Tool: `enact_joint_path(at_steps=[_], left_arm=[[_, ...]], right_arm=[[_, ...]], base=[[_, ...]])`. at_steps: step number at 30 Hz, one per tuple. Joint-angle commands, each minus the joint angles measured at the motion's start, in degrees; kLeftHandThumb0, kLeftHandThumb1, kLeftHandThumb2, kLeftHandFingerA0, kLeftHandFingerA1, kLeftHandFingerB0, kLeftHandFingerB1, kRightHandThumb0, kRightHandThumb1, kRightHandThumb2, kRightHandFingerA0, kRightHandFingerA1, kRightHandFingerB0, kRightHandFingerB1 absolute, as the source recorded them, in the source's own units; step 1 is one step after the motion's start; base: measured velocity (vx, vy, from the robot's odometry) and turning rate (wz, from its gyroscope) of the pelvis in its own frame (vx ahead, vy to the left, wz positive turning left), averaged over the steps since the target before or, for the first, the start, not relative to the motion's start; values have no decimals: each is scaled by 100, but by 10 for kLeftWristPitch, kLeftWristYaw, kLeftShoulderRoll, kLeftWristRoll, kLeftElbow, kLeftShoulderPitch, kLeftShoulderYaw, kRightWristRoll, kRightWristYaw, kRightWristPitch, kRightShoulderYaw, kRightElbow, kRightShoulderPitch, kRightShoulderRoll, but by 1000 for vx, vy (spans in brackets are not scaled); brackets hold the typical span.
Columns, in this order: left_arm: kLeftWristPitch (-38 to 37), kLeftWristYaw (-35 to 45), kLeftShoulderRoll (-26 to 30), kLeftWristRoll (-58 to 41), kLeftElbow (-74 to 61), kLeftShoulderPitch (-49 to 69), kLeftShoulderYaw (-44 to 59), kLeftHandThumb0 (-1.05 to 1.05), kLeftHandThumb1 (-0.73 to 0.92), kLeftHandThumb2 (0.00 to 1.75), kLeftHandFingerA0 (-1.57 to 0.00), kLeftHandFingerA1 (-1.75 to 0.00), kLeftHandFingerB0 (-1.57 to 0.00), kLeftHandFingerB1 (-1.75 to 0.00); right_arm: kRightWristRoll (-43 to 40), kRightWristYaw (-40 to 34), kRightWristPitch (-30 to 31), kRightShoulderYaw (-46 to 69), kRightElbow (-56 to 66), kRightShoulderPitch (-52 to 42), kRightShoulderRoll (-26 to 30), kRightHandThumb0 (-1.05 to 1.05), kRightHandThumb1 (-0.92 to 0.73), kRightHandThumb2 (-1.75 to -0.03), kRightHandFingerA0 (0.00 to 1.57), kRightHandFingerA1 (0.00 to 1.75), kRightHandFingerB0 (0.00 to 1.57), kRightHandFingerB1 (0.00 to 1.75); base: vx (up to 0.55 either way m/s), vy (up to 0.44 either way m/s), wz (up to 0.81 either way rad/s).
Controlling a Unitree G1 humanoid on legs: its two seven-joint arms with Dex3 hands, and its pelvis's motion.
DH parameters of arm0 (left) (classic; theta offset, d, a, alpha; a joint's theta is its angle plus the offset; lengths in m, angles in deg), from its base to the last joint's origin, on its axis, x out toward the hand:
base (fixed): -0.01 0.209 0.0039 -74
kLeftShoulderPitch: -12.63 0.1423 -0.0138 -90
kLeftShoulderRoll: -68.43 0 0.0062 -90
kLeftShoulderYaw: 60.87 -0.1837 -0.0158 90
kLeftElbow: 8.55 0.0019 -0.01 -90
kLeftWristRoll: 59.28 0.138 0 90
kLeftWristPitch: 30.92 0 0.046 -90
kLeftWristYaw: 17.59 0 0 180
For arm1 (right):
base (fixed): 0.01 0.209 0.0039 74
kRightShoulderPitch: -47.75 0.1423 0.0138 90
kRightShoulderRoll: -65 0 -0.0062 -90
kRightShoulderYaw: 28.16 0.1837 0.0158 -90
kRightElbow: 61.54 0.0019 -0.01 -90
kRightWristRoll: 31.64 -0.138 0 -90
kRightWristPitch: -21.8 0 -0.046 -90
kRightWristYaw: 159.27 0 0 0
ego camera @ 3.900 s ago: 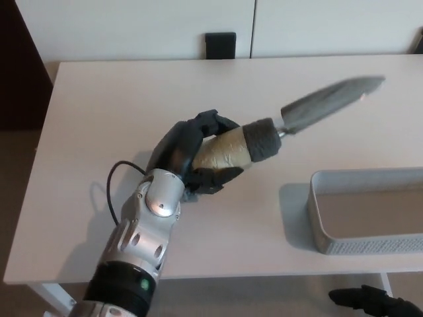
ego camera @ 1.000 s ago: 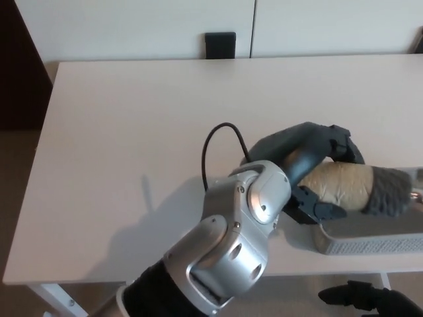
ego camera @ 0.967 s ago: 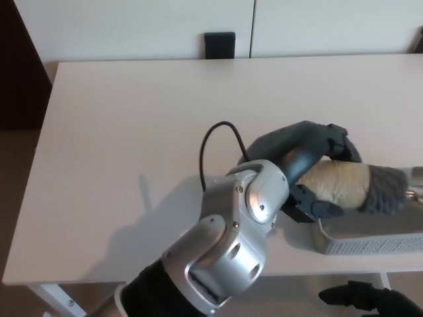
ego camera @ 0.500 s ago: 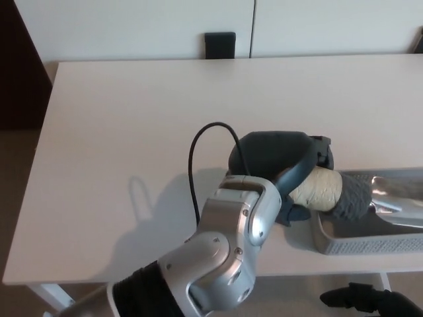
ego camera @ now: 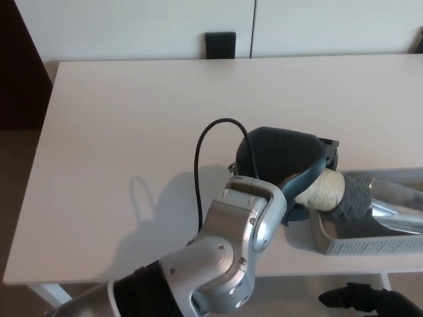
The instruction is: The robot walks towards a desk on which a shovel is kept on the left hand side and a container is kept on the right hand side. The robot picks up the shovel using its left hand and places it in the container.
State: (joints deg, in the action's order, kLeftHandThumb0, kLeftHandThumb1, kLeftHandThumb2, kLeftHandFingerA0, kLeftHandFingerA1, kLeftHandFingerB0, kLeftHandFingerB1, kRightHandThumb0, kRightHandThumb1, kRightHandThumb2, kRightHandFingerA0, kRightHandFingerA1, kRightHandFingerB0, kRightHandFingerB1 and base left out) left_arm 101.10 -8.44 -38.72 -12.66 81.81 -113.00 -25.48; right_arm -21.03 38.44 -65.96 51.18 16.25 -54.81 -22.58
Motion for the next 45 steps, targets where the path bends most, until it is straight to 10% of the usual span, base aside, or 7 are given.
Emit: enact_joint_path(at_steps=[1, 4, 6, 10, 26, 38, 45], left_arm=[[-16, 19, -18, 25, 2, -9, -6, -39, 86, 65, -93, -125, -82, -76], [-21, 3, -34, 38, 14, -6, -11, -38, 74, 64, -91, -140, -82, -76], [-2, 46, -52, 31, 19, -17, -14, -68, 52, 85, -99, -105, -29, -45], [26, 125, -76, 35, 40, -46, -39, -85, 54, 96, -1, -27, -6, -19], [31, 153, -122, 34, -8, -31, -38, -90, 58, 103, -4, -12, -5, -18], [-8, 257, -1, 44, -493, 15, 105, -90, 59, 102, -4, -8, -4, -21], [-179, 384, 36, -363, -604, 163, 456, -70, 55, 57, -20, -29, -20, -29]], right_arm=[[9, 3, -4, -2, 0, 5, 13, -49, -49, -77, 67, 59, 42, 50], [8, 5, -1, -1, 5, 4, 15, -49, -49, -77, 67, 59, 42, 50], [9, 6, 4, -2, 3, 10, 15, -52, -49, -78, 67, 59, 43, 51], [13, 10, 7, -6, 2, 14, 20, -52, -49, -79, 69, 59, 43, 51], [10, 24, -31, -17, 17, 1, 44, -51, -50, -80, 66, 60, 47, 53], [41, 46, 0, -49, -1, 27, 63, -53, -62, -64, 68, 51, 53, 43], [-1, 25, -3, -16, -16, 5, 36, -50, -49, -78, 61, 58, 38, 49]], base=[[0, 0, 0], [0, 0, 0], [0, 0, 0], [0, 0, 0], [0, 0, 0], [0, 0, 0], [0, 0, 0]])
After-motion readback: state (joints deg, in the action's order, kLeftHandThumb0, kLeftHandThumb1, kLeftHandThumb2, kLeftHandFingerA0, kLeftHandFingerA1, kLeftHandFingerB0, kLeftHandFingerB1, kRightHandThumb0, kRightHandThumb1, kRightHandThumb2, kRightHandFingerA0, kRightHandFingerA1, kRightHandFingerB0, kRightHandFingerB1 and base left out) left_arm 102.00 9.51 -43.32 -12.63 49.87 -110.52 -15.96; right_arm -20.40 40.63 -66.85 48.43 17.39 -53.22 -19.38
